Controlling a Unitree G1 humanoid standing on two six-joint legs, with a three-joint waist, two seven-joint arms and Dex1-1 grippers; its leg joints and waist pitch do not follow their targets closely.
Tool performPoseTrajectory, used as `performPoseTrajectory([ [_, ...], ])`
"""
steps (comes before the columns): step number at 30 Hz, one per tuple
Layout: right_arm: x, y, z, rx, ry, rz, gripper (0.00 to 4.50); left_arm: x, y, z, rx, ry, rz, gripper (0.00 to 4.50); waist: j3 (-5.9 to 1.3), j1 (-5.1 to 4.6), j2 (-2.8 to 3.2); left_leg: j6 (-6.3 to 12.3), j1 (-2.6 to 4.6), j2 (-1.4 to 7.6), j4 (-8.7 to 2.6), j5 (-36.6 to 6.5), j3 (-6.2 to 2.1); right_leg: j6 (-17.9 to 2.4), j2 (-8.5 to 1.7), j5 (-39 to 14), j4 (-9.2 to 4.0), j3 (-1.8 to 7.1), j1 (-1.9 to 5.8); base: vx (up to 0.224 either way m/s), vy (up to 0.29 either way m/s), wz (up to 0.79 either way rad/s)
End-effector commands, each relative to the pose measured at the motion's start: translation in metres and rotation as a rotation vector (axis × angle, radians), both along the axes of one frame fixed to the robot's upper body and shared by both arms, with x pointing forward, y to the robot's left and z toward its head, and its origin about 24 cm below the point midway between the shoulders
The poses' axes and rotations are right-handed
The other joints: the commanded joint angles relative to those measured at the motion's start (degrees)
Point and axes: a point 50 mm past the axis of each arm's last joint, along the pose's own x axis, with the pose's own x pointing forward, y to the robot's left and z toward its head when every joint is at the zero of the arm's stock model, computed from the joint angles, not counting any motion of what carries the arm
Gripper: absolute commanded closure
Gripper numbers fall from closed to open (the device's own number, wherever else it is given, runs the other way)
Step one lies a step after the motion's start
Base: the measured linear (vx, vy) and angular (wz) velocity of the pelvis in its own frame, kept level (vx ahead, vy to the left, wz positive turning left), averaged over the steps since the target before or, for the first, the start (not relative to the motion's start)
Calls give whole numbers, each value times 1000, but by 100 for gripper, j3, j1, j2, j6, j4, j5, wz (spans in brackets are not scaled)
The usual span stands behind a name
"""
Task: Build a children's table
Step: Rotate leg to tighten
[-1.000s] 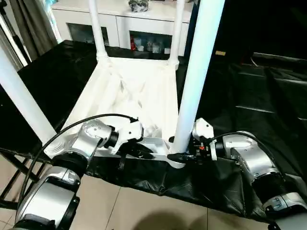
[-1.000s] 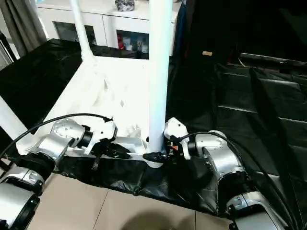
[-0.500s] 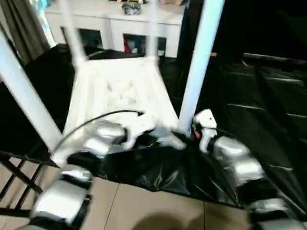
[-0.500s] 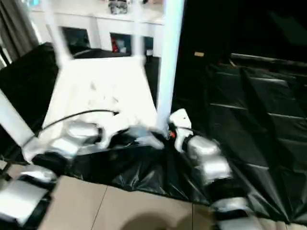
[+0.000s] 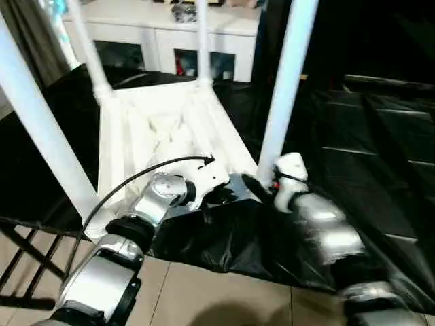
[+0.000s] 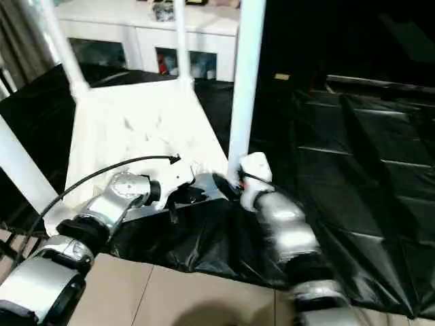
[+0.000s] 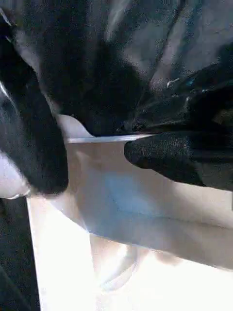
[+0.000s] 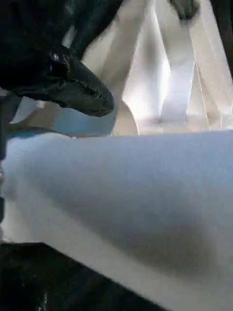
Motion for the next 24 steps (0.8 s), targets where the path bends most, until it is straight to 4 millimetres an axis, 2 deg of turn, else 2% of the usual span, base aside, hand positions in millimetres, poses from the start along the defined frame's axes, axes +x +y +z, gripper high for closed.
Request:
performPoseTrajectory([
  [1, -11, 11, 1, 12, 25, 197, 47, -8, -4, -2, -43, 16, -87, 450, -261, 30, -64, 674, -61, 112, -434, -1372, 14, -1035, -307, -2264, -418, 258, 255, 0, 0, 0],
  [5, -16, 4, 3, -7, 36, 300, 47, -9, 3, 1, -44, 41, -127, 450, -266, 62, -71, 676, -80, 120, -415, -1137, 31, -1195, -299, -1983, -357, 276, 261, 0, 0, 0],
  [6, -20, -3, 6, -35, 54, 414, 47, -11, 12, 3, -27, 63, -184, 450, -277, 104, -53, 678, -75, 130, -410, -1029, 33, -1237, -301, -1864, -328, 272, 288, 0, 0, 0],
  [7, -20, -3, 6, -35, 54, 414, 61, -11, 12, 3, -27, 63, -184, 450, -286, 124, -52, 704, -96, 131, -402, -954, 31, -1254, -292, -1746, -299, 265, 313, 0, 0, 0],
  [8, -21, -5, 7, -47, 61, 449, 61, -11, 14, 4, -18, 68, -205, 450, -289, 169, -36, 739, -90, 151, -397, -856, 40, -1303, -289, -1523, -271, 268, 300, 0, 0, 0],
  [11, -22, -9, 7, -99, 84, 543, 72, -12, 21, 4, 9, 93, -252, 450, -298, 192, -22, 714, -81, 175, -397, -784, 41, -1454, -288, -1133, -215, 270, 301, 0, 0, 0],
  [12, -22, -11, 7, -137, 93, 587, 102, -13, 25, 5, 24, 105, -280, 450, -297, 198, -22, 698, -90, 172, -402, -790, 37, -1501, -287, -1061, -196, 268, 316, 0, 0, 0],
  [16, -20, -9, 8, -159, 91, 607, 121, -13, 28, 6, 41, 114, -299, 450, -292, 202, -24, 612, -69, 175, -407, -903, 46, -1514, -298, -1112, -201, 279, 309, 0, 0, 0],
  [20, -19, -6, 12, -133, 92, 638, 151, -14, 31, 8, 40, 136, -329, 450, -287, 213, -48, 604, -80, 168, -404, -877, 50, -1481, -307, -1210, -204, 284, 326, 0, 0, 0],
  [24, -20, -4, 13, -118, 99, 659, 175, -15, 35, 8, 52, 151, -341, 450, -289, 214, -41, 613, -75, 176, -405, -807, 49, -1499, -302, -1128, -193, 284, 320, 0, 0, 0],
])
